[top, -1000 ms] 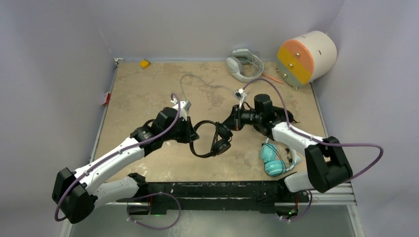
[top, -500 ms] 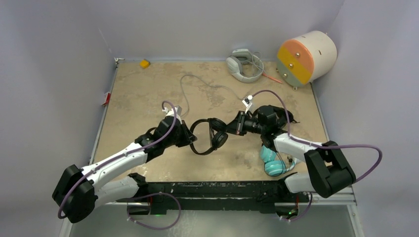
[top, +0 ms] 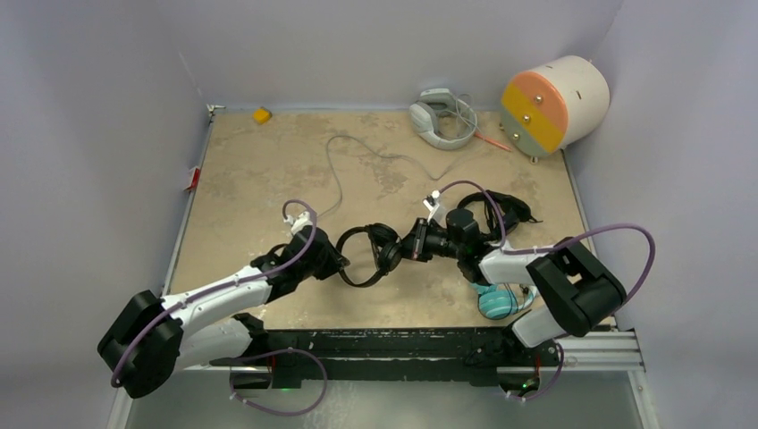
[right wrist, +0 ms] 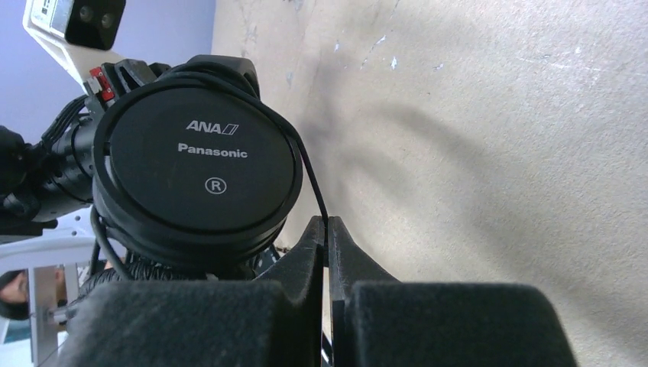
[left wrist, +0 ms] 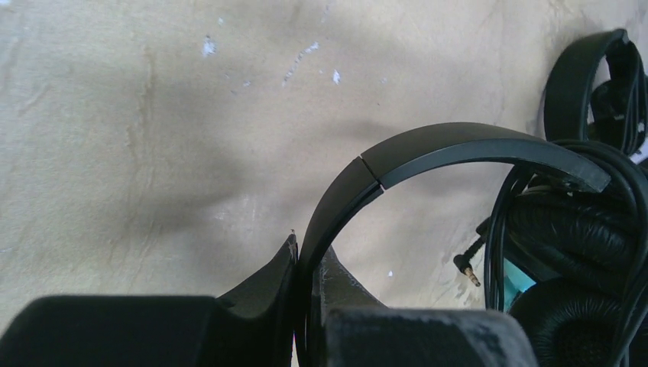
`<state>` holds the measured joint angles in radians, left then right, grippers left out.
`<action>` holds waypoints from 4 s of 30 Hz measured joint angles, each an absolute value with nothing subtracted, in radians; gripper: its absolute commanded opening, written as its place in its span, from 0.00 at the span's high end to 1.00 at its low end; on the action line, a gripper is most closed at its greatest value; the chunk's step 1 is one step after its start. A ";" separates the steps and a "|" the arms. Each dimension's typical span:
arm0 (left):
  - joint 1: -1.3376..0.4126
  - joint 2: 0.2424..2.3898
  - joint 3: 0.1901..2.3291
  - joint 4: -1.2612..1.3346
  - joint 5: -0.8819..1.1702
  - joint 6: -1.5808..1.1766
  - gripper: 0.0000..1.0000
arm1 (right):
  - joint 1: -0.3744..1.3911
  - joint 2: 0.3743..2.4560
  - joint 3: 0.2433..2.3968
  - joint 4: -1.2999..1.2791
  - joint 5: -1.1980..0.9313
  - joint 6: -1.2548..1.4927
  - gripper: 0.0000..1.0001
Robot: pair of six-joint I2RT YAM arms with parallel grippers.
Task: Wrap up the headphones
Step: Place the headphones at the center of the board, then reset both arms
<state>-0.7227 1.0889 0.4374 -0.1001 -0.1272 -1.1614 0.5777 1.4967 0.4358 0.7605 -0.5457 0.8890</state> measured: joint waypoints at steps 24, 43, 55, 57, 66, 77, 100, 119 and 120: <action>-0.729 1.534 0.785 -0.400 -0.345 -1.061 1.00 | 0.601 1.709 0.452 0.785 -0.414 0.950 0.96; -0.730 1.829 1.042 -0.364 -0.618 -0.853 0.71 | 0.628 1.236 0.479 0.245 -0.249 0.718 0.53; -0.727 1.694 1.014 -0.507 -0.420 -0.771 0.29 | 0.625 1.154 0.717 -0.052 -0.115 0.466 0.36; -0.729 1.636 1.004 -0.533 -0.389 -0.761 0.29 | 0.625 1.176 0.761 -0.078 -0.117 0.427 0.31; -0.729 1.262 0.901 -0.524 -0.327 -0.755 0.29 | 0.625 1.240 0.901 -0.149 -0.067 0.310 0.17; -0.729 0.774 0.541 -0.310 -0.326 -0.677 0.02 | 0.625 0.859 0.632 -0.025 0.181 0.191 0.11; -0.729 0.717 0.443 -0.046 -0.519 -0.447 0.00 | -0.126 0.920 0.594 -0.150 0.082 0.472 0.05; -0.431 0.873 0.216 0.541 -0.727 -0.054 0.00 | -0.130 0.872 0.217 0.463 0.031 0.073 0.01; -0.418 0.906 0.216 0.562 -0.716 -0.040 0.00 | -0.130 0.900 0.211 0.506 -0.003 0.054 0.01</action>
<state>-0.4175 0.9062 0.2161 0.5621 -0.7158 -0.0402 -0.1303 0.9005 0.2111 0.5060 -0.0029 0.0544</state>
